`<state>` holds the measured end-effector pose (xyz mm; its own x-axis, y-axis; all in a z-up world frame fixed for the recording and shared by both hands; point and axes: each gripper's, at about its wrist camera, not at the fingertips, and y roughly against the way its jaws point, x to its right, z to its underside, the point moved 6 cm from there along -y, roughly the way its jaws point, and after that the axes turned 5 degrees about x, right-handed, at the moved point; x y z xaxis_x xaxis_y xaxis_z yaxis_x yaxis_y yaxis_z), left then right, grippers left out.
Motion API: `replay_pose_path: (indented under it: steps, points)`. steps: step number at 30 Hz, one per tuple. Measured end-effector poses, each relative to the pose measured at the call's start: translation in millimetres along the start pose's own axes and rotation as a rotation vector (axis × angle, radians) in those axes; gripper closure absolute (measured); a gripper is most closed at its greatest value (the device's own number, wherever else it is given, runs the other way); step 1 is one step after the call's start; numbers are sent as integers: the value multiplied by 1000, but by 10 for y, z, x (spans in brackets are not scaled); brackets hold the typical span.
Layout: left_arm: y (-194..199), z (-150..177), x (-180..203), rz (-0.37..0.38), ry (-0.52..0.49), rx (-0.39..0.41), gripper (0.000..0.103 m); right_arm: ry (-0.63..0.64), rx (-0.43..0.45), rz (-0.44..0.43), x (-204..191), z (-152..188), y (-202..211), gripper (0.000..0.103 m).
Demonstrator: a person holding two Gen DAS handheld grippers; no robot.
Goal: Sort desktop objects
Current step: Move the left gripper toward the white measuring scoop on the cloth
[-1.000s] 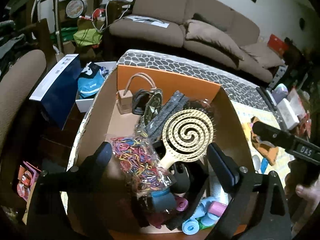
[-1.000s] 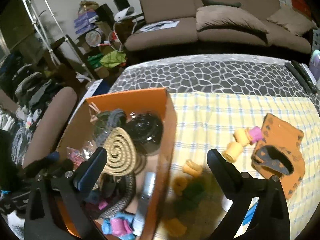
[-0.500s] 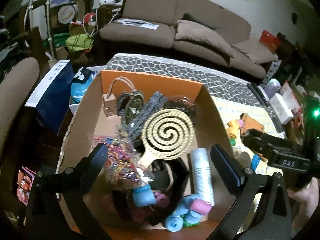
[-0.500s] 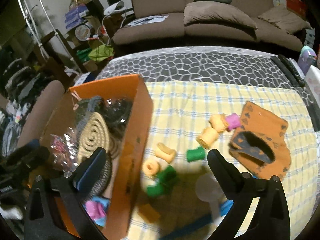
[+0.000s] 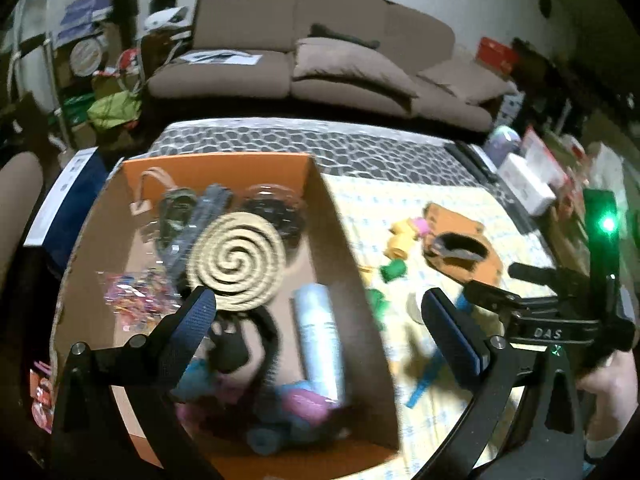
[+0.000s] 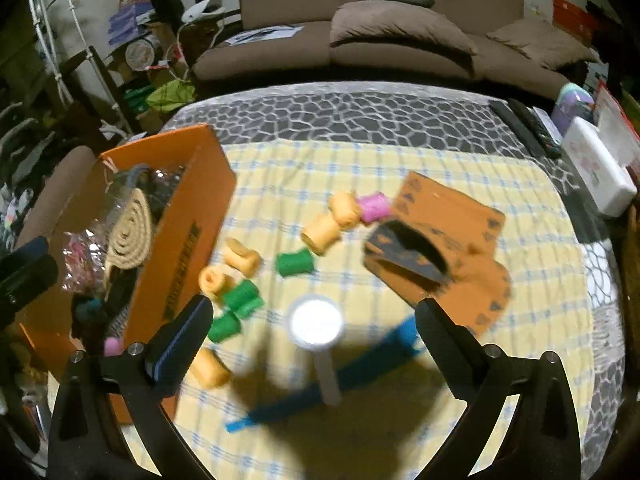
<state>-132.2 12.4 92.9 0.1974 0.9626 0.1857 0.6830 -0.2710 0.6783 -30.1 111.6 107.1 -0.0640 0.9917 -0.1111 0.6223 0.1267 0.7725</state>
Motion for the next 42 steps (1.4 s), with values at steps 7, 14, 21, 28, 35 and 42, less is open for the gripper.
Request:
replay_pose_path:
  steps: [7, 14, 21, 28, 35, 42]
  points:
    - [-35, 73, 531, 55, -89, 1, 0, -30, 8, 16, 330, 68, 140, 1]
    - [-182, 169, 991, 102, -158, -15, 0, -106, -3, 45, 820, 139, 150, 1]
    - [-381, 410, 1345, 109, -262, -68, 0, -182, -28, 55, 1212, 210, 58, 1]
    - [-650, 570, 1600, 99, -298, -97, 0, -215, -51, 47, 1385, 271, -33, 1]
    - [-973, 646, 1568, 44, -230, -130, 1, -216, -63, 34, 1416, 323, -50, 1]
    - [-1142, 786, 1514, 3, -213, -178, 36, -202, -66, 20, 1370, 328, -59, 1]
